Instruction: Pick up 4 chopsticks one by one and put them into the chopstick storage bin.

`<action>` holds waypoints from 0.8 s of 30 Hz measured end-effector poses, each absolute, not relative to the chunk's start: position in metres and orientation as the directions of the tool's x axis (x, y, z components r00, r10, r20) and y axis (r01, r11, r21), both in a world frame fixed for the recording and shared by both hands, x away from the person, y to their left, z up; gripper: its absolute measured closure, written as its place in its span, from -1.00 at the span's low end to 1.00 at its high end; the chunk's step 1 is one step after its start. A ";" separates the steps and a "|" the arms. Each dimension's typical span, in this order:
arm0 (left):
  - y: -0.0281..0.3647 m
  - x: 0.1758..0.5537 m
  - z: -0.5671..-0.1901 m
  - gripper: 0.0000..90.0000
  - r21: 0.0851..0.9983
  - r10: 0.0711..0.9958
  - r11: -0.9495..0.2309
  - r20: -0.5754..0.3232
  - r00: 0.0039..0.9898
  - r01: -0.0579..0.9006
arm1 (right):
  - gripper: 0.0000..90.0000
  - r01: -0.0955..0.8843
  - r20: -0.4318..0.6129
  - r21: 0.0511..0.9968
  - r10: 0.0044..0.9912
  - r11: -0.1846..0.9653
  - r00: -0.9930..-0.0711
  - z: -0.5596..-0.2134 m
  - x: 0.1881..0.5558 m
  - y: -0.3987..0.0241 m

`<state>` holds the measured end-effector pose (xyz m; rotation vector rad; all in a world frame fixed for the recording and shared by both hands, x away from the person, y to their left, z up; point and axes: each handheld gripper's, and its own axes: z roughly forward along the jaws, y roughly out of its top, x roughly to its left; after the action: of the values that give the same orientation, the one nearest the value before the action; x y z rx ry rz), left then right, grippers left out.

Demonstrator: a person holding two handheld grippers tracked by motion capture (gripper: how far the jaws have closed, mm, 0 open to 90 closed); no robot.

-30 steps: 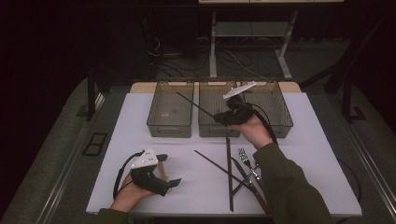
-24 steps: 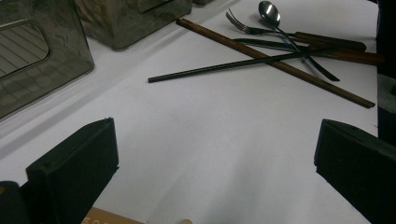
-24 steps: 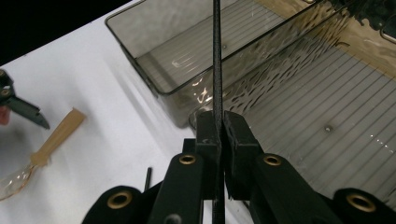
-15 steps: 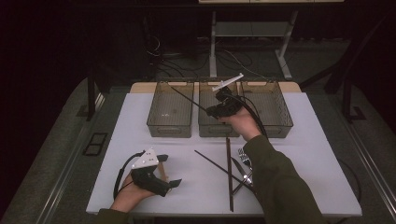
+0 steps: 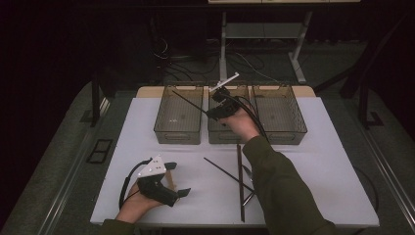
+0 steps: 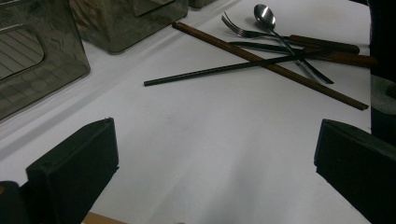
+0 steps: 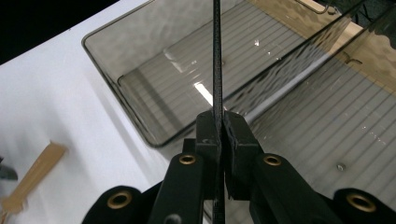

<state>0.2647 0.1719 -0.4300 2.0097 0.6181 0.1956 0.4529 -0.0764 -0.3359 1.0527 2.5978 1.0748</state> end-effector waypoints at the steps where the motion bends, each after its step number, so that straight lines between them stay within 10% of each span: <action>1: 0.172 0.265 -0.430 -1.00 0.856 0.501 -0.387 -0.116 0.858 0.342 | 0.90 0.554 0.129 0.665 0.654 0.500 -0.746 -0.336 0.453 -0.076; 24: 0.171 0.264 -0.428 -1.00 0.862 0.490 -0.382 -0.117 0.864 0.333 | 0.90 0.621 0.071 0.577 0.725 0.530 -0.685 -0.349 0.489 -0.020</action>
<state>0.2640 0.1712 -0.4282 2.0043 0.6023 0.1907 0.4886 -0.0198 -0.3491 1.1503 2.5892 0.8695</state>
